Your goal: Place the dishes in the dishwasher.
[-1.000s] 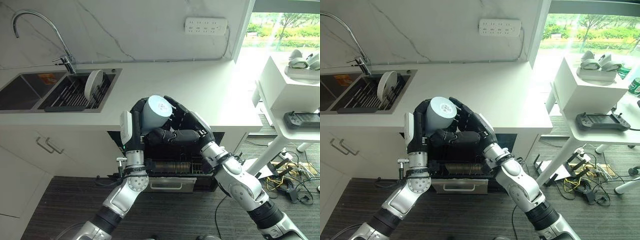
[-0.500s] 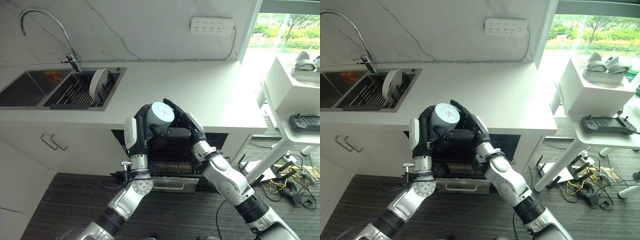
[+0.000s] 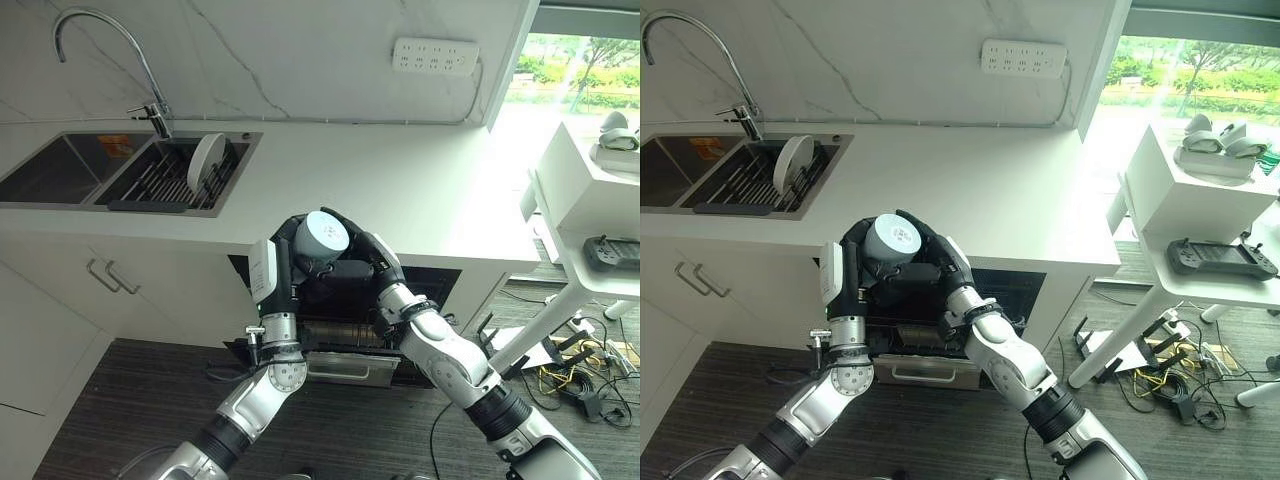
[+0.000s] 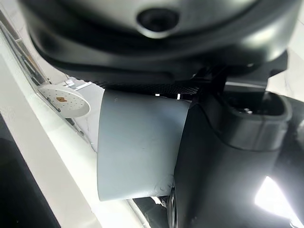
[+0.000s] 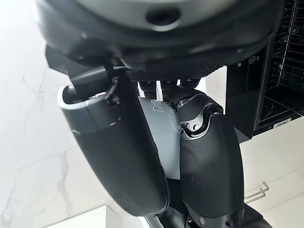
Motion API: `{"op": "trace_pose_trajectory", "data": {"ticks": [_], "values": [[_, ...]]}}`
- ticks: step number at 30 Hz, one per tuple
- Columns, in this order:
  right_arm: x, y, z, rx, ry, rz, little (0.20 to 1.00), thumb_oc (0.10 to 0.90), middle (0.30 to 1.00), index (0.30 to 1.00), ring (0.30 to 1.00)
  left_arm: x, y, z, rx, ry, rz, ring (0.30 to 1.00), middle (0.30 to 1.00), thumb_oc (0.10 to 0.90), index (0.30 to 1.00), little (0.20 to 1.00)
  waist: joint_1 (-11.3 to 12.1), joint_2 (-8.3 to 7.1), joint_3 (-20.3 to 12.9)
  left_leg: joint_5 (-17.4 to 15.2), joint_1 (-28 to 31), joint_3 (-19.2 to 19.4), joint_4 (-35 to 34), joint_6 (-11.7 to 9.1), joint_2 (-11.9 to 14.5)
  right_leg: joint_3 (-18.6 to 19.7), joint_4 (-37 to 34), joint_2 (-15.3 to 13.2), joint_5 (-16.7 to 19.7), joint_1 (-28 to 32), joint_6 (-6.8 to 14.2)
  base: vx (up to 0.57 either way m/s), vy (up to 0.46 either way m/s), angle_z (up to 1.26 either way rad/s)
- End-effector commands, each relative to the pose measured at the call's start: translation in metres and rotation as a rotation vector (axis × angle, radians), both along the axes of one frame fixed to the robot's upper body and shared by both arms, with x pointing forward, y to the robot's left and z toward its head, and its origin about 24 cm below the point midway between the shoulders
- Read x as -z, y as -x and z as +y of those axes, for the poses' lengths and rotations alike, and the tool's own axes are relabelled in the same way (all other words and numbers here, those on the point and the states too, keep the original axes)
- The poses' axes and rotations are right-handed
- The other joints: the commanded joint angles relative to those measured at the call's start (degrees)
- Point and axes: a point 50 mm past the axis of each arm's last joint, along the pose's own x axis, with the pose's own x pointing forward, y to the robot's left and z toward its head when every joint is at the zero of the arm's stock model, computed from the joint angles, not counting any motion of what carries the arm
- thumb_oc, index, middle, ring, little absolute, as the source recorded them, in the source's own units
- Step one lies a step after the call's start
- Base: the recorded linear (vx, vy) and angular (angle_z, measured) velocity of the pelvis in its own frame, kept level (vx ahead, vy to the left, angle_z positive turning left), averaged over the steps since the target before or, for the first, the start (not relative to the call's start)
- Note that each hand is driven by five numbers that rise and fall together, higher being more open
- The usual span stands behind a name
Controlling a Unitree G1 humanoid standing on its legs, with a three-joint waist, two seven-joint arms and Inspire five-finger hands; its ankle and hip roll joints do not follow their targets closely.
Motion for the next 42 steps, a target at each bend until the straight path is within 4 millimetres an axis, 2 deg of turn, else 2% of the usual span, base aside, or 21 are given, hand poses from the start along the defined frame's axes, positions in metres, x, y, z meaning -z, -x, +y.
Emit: {"op": "trace_pose_trajectory", "data": {"ticks": [1,7,8,9,10,21,27,36,42], "values": [[-0.065,0.007,0.054,-0.206,-0.150,-0.220,0.300,0.400,0.300,0.300,0.300,-0.068,-0.003,-0.049,0.258,0.042,-0.346,0.300,0.300,0.400,0.300,0.300,0.55,-2.35,-2.50,-8.58,-1.87,-0.31,5.85,2.08,0.86,0.22,-8.86,-1.94,3.13,5.04,5.42,-0.01,-0.024,0.04],[-0.067,0.009,0.056,-0.219,-0.179,-0.219,0.300,0.400,0.300,0.300,0.300,-0.069,0.000,-0.049,0.275,0.061,-0.356,0.300,0.300,0.400,0.300,0.300,0.79,-2.27,-2.23,-8.56,-1.69,-0.43,5.85,2.11,0.73,-0.05,-8.86,-1.93,3.16,5.26,5.34,0.00,-0.003,0.01],[-0.068,0.009,0.056,-0.225,-0.192,-0.223,0.300,0.400,0.300,0.300,0.300,-0.069,0.001,-0.050,0.281,0.060,-0.358,0.413,0.413,0.475,0.413,0.413,0.80,-2.26,-2.22,-8.55,-1.69,-0.43,5.85,2.11,0.71,-0.04,-8.86,-1.90,3.16,5.25,5.34,0.00,0.000,0.00],[-0.070,0.010,0.056,-0.226,-0.198,-0.232,0.300,0.400,0.300,0.300,0.300,-0.069,0.001,-0.050,0.288,0.061,-0.361,0.587,0.587,0.591,0.587,0.587,0.84,-2.24,-2.24,-8.56,-1.72,-0.48,5.85,2.12,0.68,-0.03,-8.86,-1.87,3.15,5.22,5.33,0.00,0.000,0.00],[-0.072,0.010,0.056,-0.216,-0.217,-0.237,0.300,0.400,0.300,0.300,0.300,-0.067,0.003,-0.053,0.314,0.046,-0.343,0.900,0.900,0.800,0.900,0.900,0.96,-2.20,-2.21,-8.51,-1.76,-0.68,5.85,2.15,0.57,0.03,-8.86,-1.77,3.14,5.20,5.26,0.00,0.000,0.00],[-0.076,0.001,0.035,-0.108,-0.448,-0.144,0.300,0.400,0.300,0.300,0.300,-0.059,-0.001,-0.053,0.284,-0.179,-0.341,0.900,0.900,0.800,0.900,0.900,0.21,-1.46,-2.22,-8.39,-1.75,-0.27,5.85,2.30,0.76,0.16,-8.86,-1.65,3.07,5.09,5.11,0.00,0.000,0.00],[-0.057,0.001,0.030,-0.079,-0.563,-0.017,0.300,0.400,0.300,0.300,0.300,-0.053,-0.004,-0.047,0.209,-0.241,-0.354,0.900,0.900,0.800,0.900,0.900,-0.64,-0.87,-2.35,-8.40,-1.33,0.23,5.85,2.38,0.92,0.65,-8.86,-1.66,3.02,5.23,5.12,0.00,0.000,0.00],[-0.047,0.002,0.032,-0.099,-0.679,0.112,0.300,0.400,0.300,0.300,0.300,-0.055,-0.009,-0.042,0.139,-0.334,-0.385,0.900,0.900,0.800,0.900,0.900,-1.20,-0.77,-2.49,-8.47,-1.01,0.51,5.85,2.45,0.96,1.10,-8.86,-1.57,3.00,5.36,5.13,0.00,0.000,0.00],[-0.035,-0.004,0.016,0.049,-0.760,0.175,0.300,0.400,0.300,0.300,0.300,-0.059,-0.011,-0.038,0.123,-0.382,-0.413,0.900,0.900,0.800,0.900,0.900,-1.78,-0.41,-2.82,-8.53,-0.82,0.54,5.85,2.64,0.93,1.54,-8.86,-1.48,2.96,5.41,5.11,0.00,0.002,-0.01]]}}
